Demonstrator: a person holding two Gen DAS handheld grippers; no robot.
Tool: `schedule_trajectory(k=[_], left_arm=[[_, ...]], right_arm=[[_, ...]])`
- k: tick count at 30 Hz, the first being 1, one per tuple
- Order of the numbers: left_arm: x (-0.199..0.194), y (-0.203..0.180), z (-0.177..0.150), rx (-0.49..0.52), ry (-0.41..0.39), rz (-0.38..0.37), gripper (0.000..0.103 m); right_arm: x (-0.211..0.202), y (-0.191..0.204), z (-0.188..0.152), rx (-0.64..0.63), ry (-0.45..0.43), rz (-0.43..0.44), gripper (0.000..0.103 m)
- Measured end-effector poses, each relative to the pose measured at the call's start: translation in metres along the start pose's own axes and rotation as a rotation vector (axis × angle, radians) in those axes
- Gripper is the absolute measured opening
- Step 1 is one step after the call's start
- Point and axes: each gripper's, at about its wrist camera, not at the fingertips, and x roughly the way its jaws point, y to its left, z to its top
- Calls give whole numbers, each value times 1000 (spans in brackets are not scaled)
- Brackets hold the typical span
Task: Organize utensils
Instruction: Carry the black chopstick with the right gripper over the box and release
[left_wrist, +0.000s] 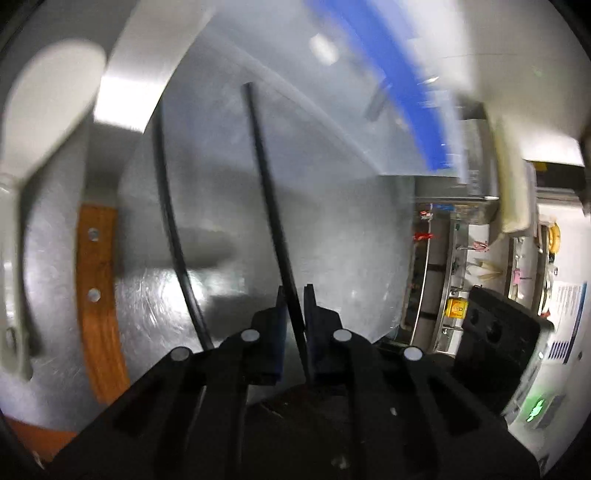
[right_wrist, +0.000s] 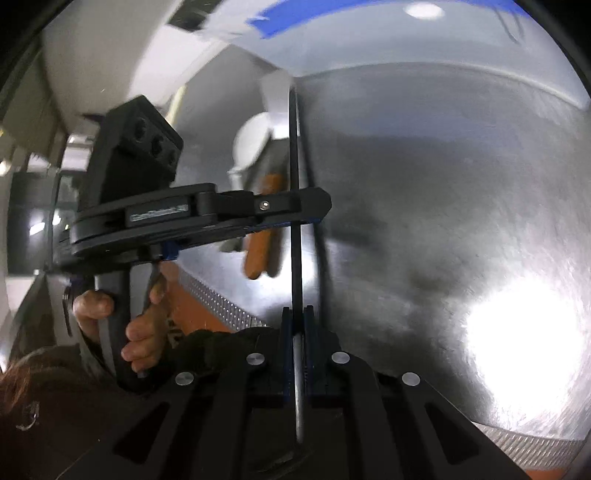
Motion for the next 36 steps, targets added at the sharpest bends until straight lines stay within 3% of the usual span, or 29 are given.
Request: schedule_trajectory(k=[5,8,11,16,18,21,25,29,31,36], left_arm=[[-43,-54,-1,182,-145,-3,7],[-58,-87,23,273,-201,-20,7],[-66,-122,63,359,-228,-34,7],[-69,-199,158,489,-231,-37,7],[-55,-219,193,507,-190,-35,7],[-20,-229,237,499,-110,-4,7],[46,-204,275,428,17,55,7],[111,-167,284,363,164,110,7],[132,-156,280,355,217,139,7],[161,-140,276,331,301,198,7]], right_arm=[[-28,30,16,-119,-81,8,7],[-52,36,34,-160,-158,-10,7],[-94,38,69,-189,-284,-90,7],[-157,42,132,-224,-433,-234,7],[-179,29,166,-195,-463,-271,7],[-179,-3,205,-123,-442,-290,7],[-151,-65,237,6,-345,-292,7],[-127,-108,244,103,-271,-304,7],[-115,-123,246,139,-227,-337,2],[-97,-131,246,153,-149,-443,3]])
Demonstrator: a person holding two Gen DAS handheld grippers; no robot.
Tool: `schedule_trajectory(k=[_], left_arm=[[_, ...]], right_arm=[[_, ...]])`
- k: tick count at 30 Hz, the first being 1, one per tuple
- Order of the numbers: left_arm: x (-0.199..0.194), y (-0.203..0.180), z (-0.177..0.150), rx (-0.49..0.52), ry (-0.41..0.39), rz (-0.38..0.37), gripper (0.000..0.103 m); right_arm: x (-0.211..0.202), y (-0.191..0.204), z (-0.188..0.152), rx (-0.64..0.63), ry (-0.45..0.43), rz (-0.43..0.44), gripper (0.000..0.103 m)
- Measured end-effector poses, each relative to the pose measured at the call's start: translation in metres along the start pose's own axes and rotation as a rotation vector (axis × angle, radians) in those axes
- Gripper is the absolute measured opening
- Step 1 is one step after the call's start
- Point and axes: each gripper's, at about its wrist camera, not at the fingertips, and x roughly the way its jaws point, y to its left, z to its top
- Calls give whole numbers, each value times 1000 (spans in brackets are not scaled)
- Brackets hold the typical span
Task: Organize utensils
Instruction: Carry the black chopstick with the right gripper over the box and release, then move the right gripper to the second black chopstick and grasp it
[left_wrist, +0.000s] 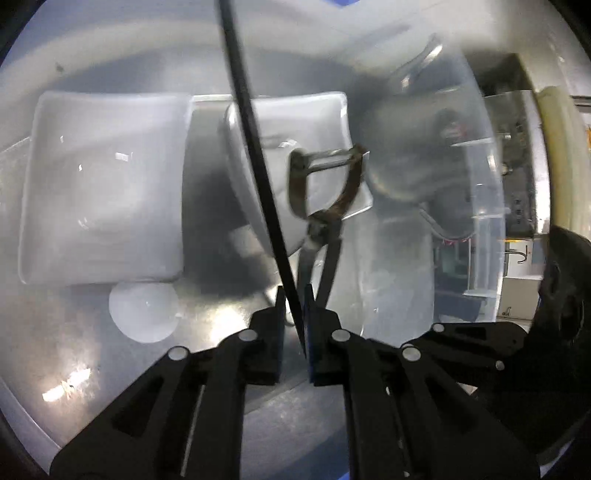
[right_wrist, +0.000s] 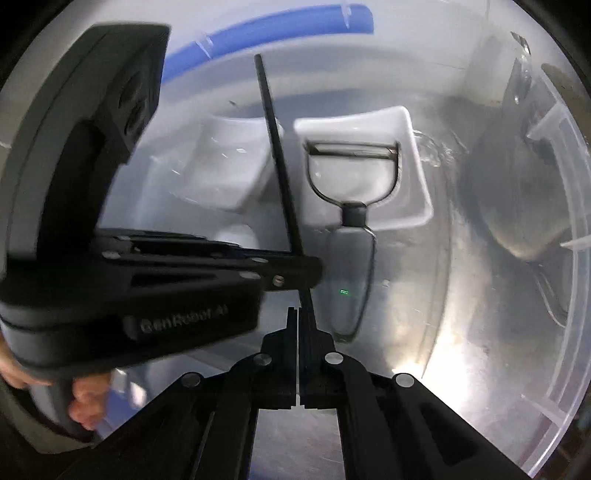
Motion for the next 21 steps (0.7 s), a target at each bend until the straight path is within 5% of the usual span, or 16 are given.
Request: schedule_trajectory(k=[6,7,9,11,14,17,21], left_arm=[[-58,0,-21,33,-78,63,14],[-73,-1,-30,39,-109,67,23],[-115,-3,-61,61,-222,76,42],[-154,-4,-97,86,-342,64,62],[-206,6,-157,80,-516,19,68],[-231,40,-228,-15,-620,6,74],[-223,94,-286,-178,-619,66,75]], right_arm=[[-57,11,-34,-63,-143,6,4],[-66,14,-42,-71,-162,17,6],[-84,24,-63,-110,-209,62,32],[-94,49,-96,-192,-236,93,34],[-80,90,-128,-301,-179,140,34],[-14,143,-172,-425,-16,126,34],[58,187,-212,-532,134,13,34]])
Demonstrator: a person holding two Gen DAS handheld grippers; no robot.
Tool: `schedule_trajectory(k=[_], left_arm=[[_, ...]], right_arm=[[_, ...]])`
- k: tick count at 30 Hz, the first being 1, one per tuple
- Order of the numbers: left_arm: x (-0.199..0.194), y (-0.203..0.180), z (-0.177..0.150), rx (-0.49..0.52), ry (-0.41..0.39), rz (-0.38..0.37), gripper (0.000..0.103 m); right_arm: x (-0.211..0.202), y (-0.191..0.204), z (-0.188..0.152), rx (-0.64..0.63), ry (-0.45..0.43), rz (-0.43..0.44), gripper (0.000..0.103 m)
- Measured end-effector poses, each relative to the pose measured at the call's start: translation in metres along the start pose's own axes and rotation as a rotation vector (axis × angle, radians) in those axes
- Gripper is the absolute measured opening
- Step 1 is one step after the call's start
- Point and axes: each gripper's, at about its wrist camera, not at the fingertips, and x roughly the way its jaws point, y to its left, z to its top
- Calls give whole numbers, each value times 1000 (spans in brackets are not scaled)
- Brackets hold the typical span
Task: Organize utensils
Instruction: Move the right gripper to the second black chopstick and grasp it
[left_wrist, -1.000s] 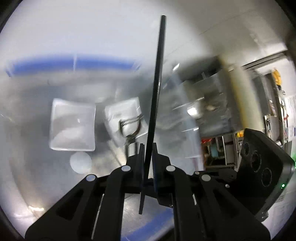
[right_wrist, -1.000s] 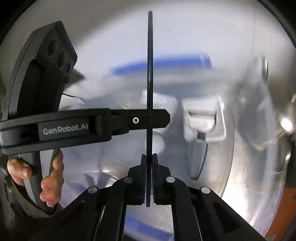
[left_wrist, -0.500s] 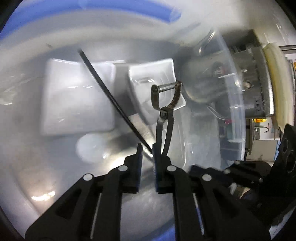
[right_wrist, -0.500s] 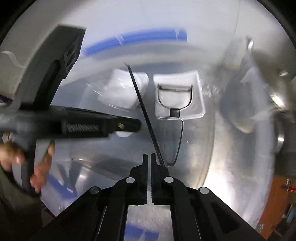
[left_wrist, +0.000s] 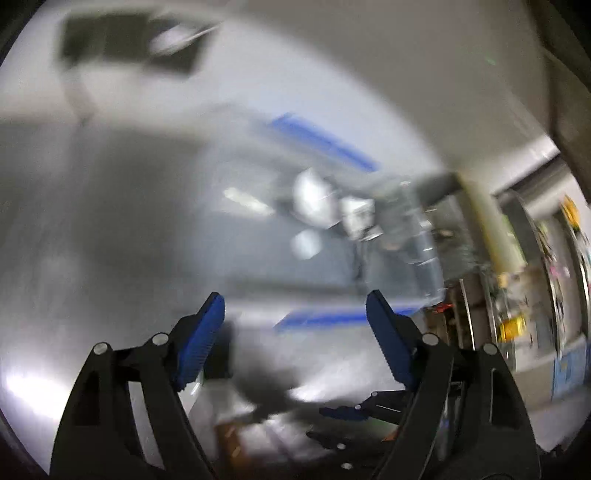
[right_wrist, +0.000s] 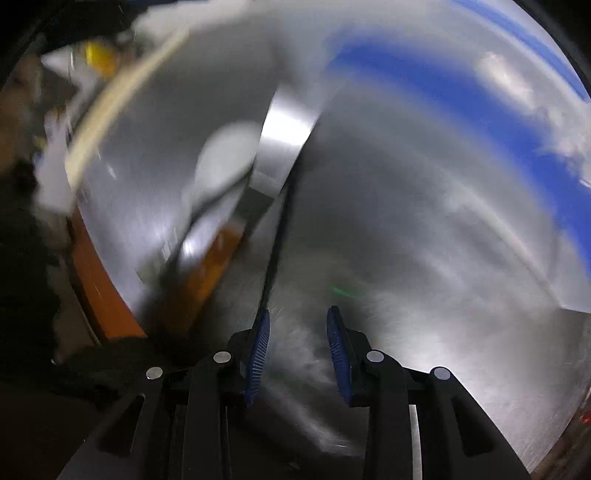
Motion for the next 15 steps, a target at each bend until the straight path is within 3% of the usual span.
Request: schedule_trajectory(k=[5,7,11,15], left_arm=[[0,58,-42,-158,46,38,75],[-1,73,-54,-200,49,29,75],[-1,79,-73,-221,62,5,75],[22,58,-81,-193,112,-38,75]], right_arm=[[36,36,-12,-84,112,-76,34],[41,44,-12,-121,109,-131,33],[43,47,-10,-119,100,-227,9],[36,16,-11,40,74,-162,7]])
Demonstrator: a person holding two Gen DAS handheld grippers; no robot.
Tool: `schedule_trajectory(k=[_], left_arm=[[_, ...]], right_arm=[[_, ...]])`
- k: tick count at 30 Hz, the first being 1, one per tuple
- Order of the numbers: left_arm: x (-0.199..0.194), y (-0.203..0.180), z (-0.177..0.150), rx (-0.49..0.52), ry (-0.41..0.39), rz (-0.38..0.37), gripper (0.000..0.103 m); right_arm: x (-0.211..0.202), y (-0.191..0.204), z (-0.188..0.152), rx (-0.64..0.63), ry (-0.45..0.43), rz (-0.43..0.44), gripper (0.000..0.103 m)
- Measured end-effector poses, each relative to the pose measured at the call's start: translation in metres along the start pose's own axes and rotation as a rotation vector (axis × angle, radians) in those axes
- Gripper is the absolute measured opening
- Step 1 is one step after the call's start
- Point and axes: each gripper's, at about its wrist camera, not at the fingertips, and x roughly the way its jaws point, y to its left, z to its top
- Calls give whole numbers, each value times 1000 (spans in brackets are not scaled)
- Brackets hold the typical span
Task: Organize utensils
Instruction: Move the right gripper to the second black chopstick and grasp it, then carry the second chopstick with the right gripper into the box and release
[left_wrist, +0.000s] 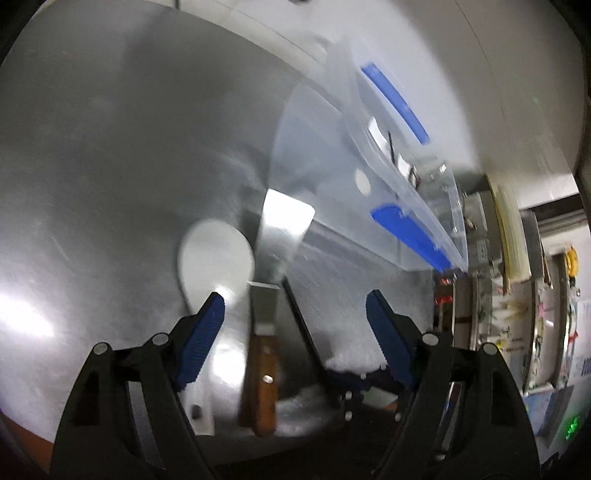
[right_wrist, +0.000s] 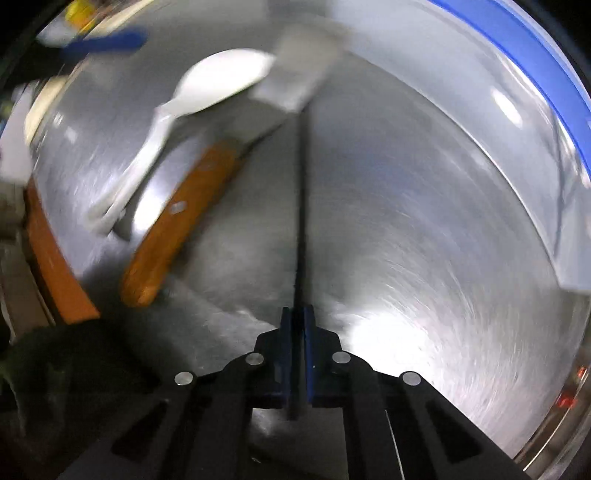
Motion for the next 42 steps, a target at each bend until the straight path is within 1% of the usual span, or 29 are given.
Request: schedule_trajectory(k=[5,6,7,8,9,11,12,13,15,16,18,19,20,21,22,23,26,29,32,33,35,36,38,40,41,42], left_arm=[[42,-23,-16,38,121,-79,75],[56,-29,-20,40,161,-105,75],[70,-36,-25,40,198,-127,75],[78,-40,-28,40,220,-136,75],[93,-47,-33,42,262,-155,75],[116,-56,-42,31,324,-184,75],[130,-60,-48,20,365,-192,75],[139,-62,-52,11,389,-193,75],[155,-67,-60,0,424,-188,75],[159,-68,-63,-6,434,-187,74],[165,-69,-68,-18,437,-188,57],[167,-68,-68,-23,440,-186,34],[168,-67,-70,-35,442,-183,16],[169,-65,-73,-46,445,-174,11],[168,-63,-75,-57,441,-166,9],[167,-61,-75,-73,435,-168,9],[155,-60,-78,-73,410,-160,8],[124,-65,-80,-59,352,-159,8],[90,-72,-78,-21,279,-158,7],[73,-80,-76,21,227,-159,7],[50,-95,-70,95,148,-163,7],[36,-109,-63,155,98,-161,7],[23,-131,-48,230,48,-176,7],[16,-160,-22,305,14,-196,8],[13,-172,-9,336,-3,-191,8],[14,-191,11,383,-23,-192,8]], right_arm=[[-7,-50,-18,212,-1,210,7],[-11,-61,-24,263,-2,275,7],[-13,-71,-30,301,-7,317,7],[-16,-79,-34,335,-13,358,7],[-20,-89,-41,376,-24,417,7],[-26,-103,-54,431,-50,506,7],[-29,-109,-55,443,-57,527,7],[-31,-114,-59,459,-66,556,7],[-35,-121,-66,481,-79,597,7],[-36,-124,-66,484,-82,601,7],[-35,-126,-69,489,-86,610,7],[-33,-127,-72,490,-86,614,7],[-39,-117,-67,491,-85,614,7],[-40,-114,-67,486,-83,618,7],[-42,-112,-67,483,-82,623,7],[-29,-98,-71,481,-82,623,7],[-23,-89,-69,445,-74,636,7],[-27,-77,-60,375,-73,650,7],[-44,-61,-46,277,-104,658,7],[-49,-59,-43,255,-118,662,7],[-61,-56,-33,219,-153,663,7],[-69,-56,-27,200,-181,659,7],[-89,-63,-11,173,-249,621,7],[-106,-77,3,175,-313,576,7],[-117,-86,11,177,-347,554,7],[-133,-99,21,186,-396,516,7]])
